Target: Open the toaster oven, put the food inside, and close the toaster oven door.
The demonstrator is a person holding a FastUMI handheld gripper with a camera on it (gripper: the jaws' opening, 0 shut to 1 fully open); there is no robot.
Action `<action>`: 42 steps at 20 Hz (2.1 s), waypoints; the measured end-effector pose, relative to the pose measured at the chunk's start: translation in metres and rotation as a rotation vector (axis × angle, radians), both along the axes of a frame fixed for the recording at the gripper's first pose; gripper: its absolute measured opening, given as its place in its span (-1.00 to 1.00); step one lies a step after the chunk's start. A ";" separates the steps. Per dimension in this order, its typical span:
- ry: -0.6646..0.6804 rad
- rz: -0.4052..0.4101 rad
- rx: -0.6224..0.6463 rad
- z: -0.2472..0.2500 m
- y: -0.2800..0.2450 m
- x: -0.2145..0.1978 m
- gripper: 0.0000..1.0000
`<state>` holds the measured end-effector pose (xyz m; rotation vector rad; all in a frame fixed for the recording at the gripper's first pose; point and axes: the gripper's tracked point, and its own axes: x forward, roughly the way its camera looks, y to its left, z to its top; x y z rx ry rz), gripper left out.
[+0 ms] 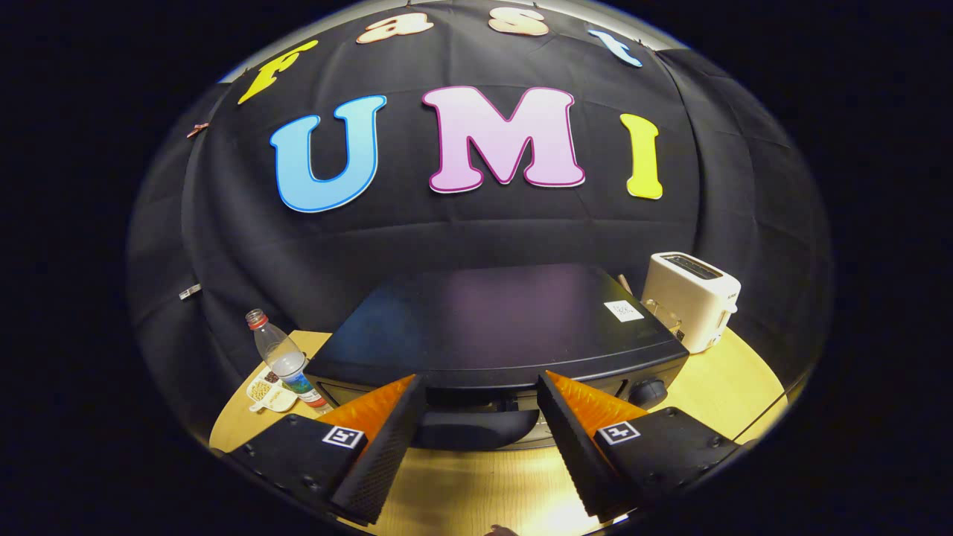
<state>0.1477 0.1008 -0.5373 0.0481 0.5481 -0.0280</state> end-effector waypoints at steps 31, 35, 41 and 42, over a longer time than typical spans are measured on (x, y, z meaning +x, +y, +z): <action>0.296 0.138 0.007 -0.029 0.003 -0.117 0.94; 0.131 0.113 0.049 0.020 0.007 -0.072 0.96; 0.066 0.023 0.046 0.012 0.004 -0.003 0.96; 0.073 0.009 0.043 0.007 0.004 0.003 0.96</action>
